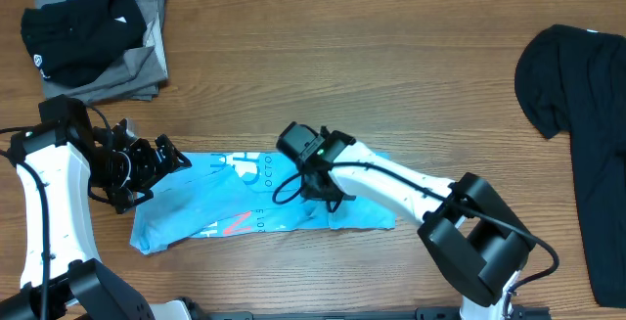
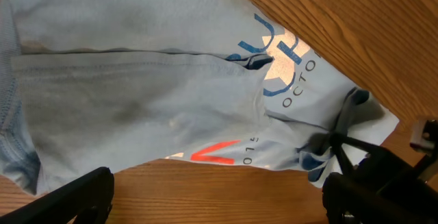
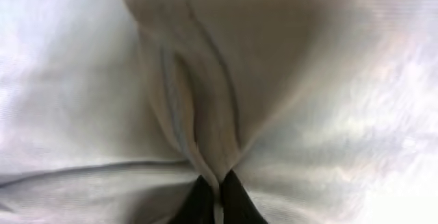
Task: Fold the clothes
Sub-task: 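Press the folded right end down at the center with the right gripper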
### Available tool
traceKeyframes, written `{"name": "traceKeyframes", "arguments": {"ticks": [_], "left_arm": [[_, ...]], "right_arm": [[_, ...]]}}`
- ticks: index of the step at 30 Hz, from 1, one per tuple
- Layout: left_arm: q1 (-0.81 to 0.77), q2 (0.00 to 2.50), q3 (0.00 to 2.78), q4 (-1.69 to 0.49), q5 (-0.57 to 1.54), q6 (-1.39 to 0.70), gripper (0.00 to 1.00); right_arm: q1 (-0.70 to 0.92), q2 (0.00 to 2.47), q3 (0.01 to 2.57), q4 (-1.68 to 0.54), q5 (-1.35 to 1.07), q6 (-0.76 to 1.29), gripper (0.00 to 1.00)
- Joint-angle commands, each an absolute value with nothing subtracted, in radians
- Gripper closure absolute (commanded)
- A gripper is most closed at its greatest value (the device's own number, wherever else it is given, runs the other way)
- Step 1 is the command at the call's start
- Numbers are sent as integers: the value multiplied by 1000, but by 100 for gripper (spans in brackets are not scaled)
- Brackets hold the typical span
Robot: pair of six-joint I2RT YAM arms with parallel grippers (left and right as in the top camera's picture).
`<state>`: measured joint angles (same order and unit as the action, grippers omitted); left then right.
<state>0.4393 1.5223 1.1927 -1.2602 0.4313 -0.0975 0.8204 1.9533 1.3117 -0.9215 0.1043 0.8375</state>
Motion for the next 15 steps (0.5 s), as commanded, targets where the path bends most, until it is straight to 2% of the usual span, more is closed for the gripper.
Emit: {"name": "traceKeyframes", "arguments": {"ticks": [1,15], "left_arm": [[444,1511,1209,-1259,445,-101,0],[444,1511,1209,-1256,445,-101,0]], "right_arm": [[776,1958,1344,-937,123,846,96],[797,1938,1486,-1050,78,834,96]]}}
